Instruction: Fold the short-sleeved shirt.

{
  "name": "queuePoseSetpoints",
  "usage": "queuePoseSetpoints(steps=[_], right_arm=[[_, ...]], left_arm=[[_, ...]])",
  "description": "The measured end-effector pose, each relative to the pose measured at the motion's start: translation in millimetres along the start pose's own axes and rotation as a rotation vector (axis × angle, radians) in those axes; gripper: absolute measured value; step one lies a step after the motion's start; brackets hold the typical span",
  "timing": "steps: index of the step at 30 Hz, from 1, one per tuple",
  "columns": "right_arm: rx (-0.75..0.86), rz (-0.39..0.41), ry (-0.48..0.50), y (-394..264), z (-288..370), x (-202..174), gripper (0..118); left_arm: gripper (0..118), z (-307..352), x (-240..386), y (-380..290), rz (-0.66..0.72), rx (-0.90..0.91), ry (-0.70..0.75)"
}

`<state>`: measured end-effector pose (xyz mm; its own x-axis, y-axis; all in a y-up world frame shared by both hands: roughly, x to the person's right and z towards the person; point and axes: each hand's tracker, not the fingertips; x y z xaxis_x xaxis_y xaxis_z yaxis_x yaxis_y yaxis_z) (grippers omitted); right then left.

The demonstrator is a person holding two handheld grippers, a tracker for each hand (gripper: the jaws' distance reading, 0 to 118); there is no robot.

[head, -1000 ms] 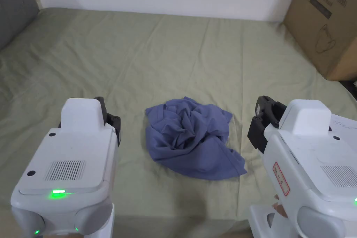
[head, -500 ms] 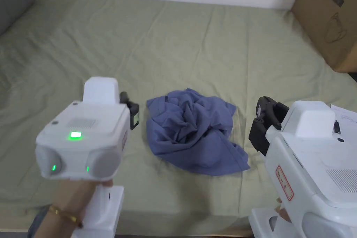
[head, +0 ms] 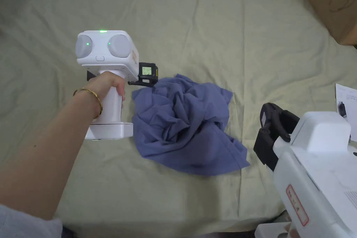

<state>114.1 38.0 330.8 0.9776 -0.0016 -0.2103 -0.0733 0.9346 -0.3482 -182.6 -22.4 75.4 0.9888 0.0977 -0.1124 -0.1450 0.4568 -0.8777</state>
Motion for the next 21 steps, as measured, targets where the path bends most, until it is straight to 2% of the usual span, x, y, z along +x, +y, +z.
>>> queuePoseSetpoints(steps=[2, 5, 7, 9, 10, 11, 12, 13, 14, 18, 21], right_arm=[[-0.024, -0.006, -0.014, -3.3, -6.8, 6.0, 0], [-0.053, -0.008, -0.036, -9.1, -16.6, 13.7, 0], [-0.071, -0.011, -0.046, -12.5, -22.3, 17.6, 0], [-0.085, -0.015, -0.054, -15.9, -26.4, 19.5, 0], [-0.092, -0.014, -0.055, -17.1, -28.1, 20.1, 0], [-0.097, -0.014, -0.058, -18.3, -29.5, 20.3, 0], [-0.1, -0.014, -0.059, -19.6, -29.8, 20.1, 0], [-0.104, -0.014, -0.059, -19.9, -29.9, 19.8, 0], [-0.105, -0.014, -0.059, -19.9, -29.6, 19.4, 0], [-0.11, -0.007, -0.061, -16.5, -30.2, 19.4, 0], [-0.241, -0.009, -0.021, -10.4, -42.6, 27.0, 0]], left_arm=[[111, -22.1, 0.5, 2.6, 0.053, -0.058, 0.033], [111, -50.7, -1.6, 5.4, 0.056, -0.097, 0.082], [105, -60.4, 0.1, 5.2, 0.052, -0.107, 0.081], [76, -66.7, 0.0, 4.1, 0.048, -0.117, 0.058], [54, -68.7, 1.5, 4.1, 0.047, -0.124, 0.041], [54, -69.8, 3.3, 3.6, 0.048, -0.132, 0.027], [46, -71.0, 5.1, 3.0, 0.049, -0.135, 0.013], [31, -71.2, 5.9, 2.9, 0.043, -0.134, 0.002], [9, -69.7, 10.3, 1.8, 0.038, -0.127, 0.009], [4, -56.2, 11.9, 0.2, -0.02, -0.085, 0.031], [4, -24.2, 4.7, -1.8, -0.005, -0.01, 0.008]])
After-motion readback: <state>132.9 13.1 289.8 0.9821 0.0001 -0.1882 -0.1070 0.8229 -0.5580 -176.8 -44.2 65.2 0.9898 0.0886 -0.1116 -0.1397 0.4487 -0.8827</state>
